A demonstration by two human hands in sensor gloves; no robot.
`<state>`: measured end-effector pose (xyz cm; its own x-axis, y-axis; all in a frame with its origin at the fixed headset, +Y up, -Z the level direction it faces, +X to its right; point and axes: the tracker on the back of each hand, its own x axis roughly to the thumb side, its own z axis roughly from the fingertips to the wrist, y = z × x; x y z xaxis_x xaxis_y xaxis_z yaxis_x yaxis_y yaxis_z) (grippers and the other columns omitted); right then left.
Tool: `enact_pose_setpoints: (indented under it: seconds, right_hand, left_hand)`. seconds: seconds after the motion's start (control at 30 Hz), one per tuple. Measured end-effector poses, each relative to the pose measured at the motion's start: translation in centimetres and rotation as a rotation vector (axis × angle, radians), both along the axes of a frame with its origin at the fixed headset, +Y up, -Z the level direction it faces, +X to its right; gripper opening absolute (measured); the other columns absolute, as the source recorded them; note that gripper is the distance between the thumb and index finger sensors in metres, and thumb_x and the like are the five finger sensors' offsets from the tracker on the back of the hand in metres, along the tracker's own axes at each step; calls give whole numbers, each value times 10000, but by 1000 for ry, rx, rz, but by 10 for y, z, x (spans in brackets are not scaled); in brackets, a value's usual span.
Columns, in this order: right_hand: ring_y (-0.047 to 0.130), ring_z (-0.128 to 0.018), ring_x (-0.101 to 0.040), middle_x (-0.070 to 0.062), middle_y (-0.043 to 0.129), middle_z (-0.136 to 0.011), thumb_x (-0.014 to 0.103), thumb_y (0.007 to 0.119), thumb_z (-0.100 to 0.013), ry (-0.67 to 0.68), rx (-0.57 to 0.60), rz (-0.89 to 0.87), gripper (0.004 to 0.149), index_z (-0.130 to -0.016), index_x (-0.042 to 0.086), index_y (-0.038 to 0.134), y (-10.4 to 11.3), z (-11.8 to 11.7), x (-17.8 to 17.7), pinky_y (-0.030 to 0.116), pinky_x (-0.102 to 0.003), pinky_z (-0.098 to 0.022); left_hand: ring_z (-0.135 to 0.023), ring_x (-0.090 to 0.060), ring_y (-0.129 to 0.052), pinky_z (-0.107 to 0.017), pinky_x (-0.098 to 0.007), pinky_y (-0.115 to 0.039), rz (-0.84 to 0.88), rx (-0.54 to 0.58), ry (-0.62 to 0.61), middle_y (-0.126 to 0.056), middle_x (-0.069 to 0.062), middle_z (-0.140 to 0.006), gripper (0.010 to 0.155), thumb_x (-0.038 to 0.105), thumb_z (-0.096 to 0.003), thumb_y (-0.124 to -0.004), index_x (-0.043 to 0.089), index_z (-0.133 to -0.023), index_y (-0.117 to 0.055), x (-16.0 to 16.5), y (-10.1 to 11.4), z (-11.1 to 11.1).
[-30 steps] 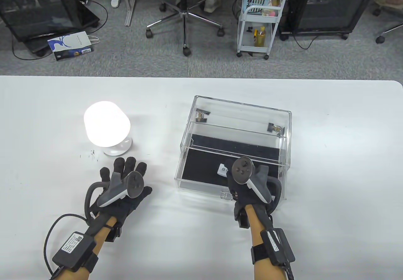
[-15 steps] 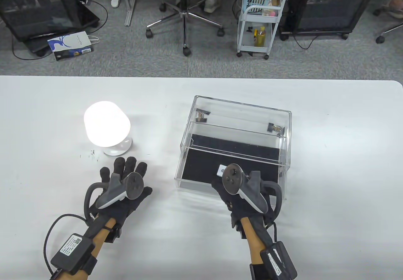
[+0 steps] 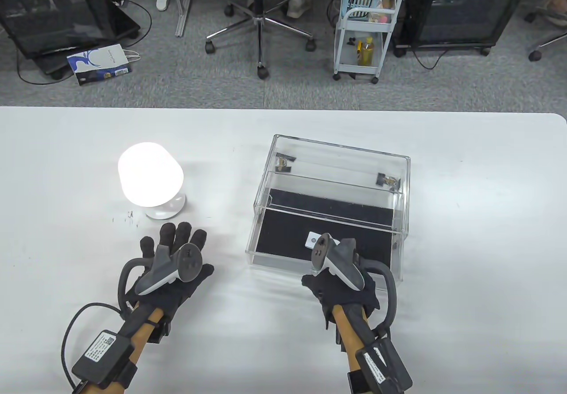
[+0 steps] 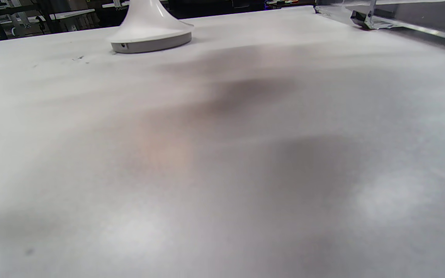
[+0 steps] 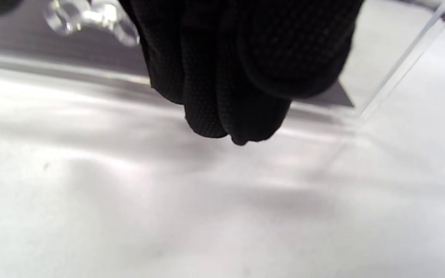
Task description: Take out the desk lamp remote control from the drawer and turn on the desk lamp
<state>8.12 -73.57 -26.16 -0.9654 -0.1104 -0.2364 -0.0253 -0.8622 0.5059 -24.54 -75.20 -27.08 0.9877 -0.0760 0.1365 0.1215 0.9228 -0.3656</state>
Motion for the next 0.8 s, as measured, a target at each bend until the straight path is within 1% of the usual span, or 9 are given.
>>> enact_pose_setpoints:
  seconds: [0.07, 0.13, 0.17, 0.23, 0.3, 0.4, 0.5, 0.7, 0.8]
  right_hand:
    - [1088, -498, -285, -115, 1045, -711, 858, 626, -361, -15, -7, 45, 863, -797, 167, 902, -8, -1, -2, 930, -275, -305]
    - [1099, -462, -265, -101, 1058, -676, 871, 592, -363, -27, 23, 78, 868, -769, 175, 914, -11, 0, -5, 937, -255, -290]
    - [1104, -437, -267, -109, 1067, -650, 861, 598, -374, -37, 51, 82, 860, -755, 162, 924, -11, 1, -8, 939, -255, -274]
    - [1110, -410, -247, -97, 1077, -622, 860, 598, -386, -30, 58, 95, 844, -738, 169, 930, -11, 1, -8, 942, -241, -257]
    - [1113, -381, -242, -99, 1084, -594, 857, 612, -386, -43, 77, 64, 839, -721, 160, 939, -11, 1, -7, 942, -236, -239]
    - [1114, -317, -216, -94, 1095, -536, 846, 631, -389, -52, 65, 32, 823, -700, 154, 950, -11, 0, -5, 937, -215, -202]
    - [1108, -269, -200, -84, 1102, -486, 840, 655, -383, -73, 124, 3, 800, -669, 160, 965, -9, -3, -4, 929, -204, -173]
    - [1102, -255, -195, -76, 1103, -472, 834, 678, -376, -114, 159, 9, 780, -659, 168, 969, -7, -19, 3, 923, -202, -166]
    - [1103, -267, -197, -73, 1102, -483, 822, 687, -377, -143, 168, -6, 765, -666, 172, 968, -5, -33, 7, 922, -207, -174]
  left_hand:
    - [-1116, -293, 69, -710, -686, -91, -2, -2, 1, 71, 71, -1167, 751, 737, -407, -354, 482, -1019, 0, 0, 0, 0]
    - [-1116, -293, 67, -711, -686, -92, -4, -3, 3, 70, 70, -1167, 751, 737, -408, -354, 482, -1019, -1, 0, 0, 0]
    - [-1116, -294, 67, -711, -685, -91, -5, -4, 3, 70, 70, -1167, 750, 737, -408, -354, 483, -1019, 0, 0, 0, 1]
    - [-1116, -295, 66, -711, -686, -91, -7, -4, 3, 70, 70, -1167, 751, 737, -408, -354, 482, -1019, 1, 0, 0, 0]
    - [-1117, -293, 66, -712, -685, -91, -9, -8, 3, 70, 70, -1167, 751, 737, -408, -353, 482, -1019, 0, 0, -1, 0]
    - [-1117, -293, 67, -712, -685, -90, -11, -16, 3, 73, 71, -1167, 751, 737, -408, -354, 483, -1018, 2, 0, -1, 0]
    - [-1117, -293, 69, -711, -686, -89, -6, -16, 3, 74, 71, -1167, 752, 737, -408, -354, 482, -1018, 4, 0, 0, -1]
    - [-1118, -293, 67, -712, -686, -90, 11, -13, 14, 74, 70, -1167, 751, 737, -408, -355, 483, -1018, 2, -3, 3, -3]
    - [-1120, -294, 63, -713, -686, -92, 14, -19, 17, 71, 70, -1168, 751, 737, -408, -356, 484, -1018, 1, -3, 2, -5]
